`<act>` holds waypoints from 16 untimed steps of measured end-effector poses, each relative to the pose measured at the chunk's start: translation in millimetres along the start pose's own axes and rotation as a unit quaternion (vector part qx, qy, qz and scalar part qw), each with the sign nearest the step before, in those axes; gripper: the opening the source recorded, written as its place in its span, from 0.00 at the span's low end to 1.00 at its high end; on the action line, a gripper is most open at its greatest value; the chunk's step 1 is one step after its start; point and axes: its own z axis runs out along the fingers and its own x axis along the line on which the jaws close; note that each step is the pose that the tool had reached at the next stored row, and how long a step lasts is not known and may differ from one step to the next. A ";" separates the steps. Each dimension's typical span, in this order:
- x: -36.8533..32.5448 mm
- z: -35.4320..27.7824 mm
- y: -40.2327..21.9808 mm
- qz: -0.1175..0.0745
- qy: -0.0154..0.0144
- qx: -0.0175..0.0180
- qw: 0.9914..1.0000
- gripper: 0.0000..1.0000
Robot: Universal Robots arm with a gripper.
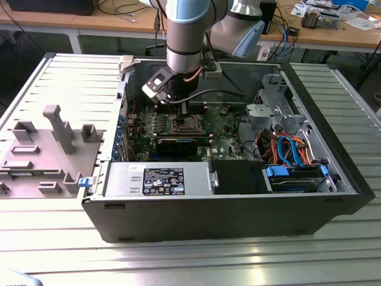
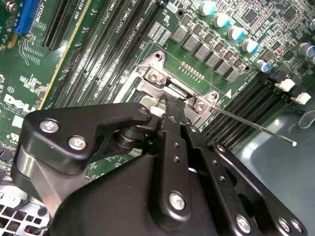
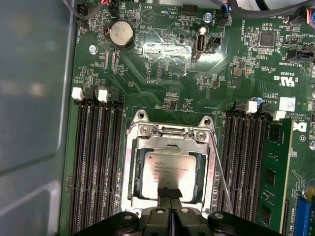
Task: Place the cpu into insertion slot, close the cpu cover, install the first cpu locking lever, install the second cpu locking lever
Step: 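Close the cpu cover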
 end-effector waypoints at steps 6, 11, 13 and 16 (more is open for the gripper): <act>-1.5 0.2 14.1 -0.001 -0.001 0.000 1.000 0.11; -2.5 -1.1 24.3 -0.001 -0.001 0.000 1.000 0.11; -2.7 -7.3 26.8 -0.001 -0.001 0.001 1.000 0.11; -2.6 -23.0 27.6 -0.001 -0.001 0.001 1.000 0.11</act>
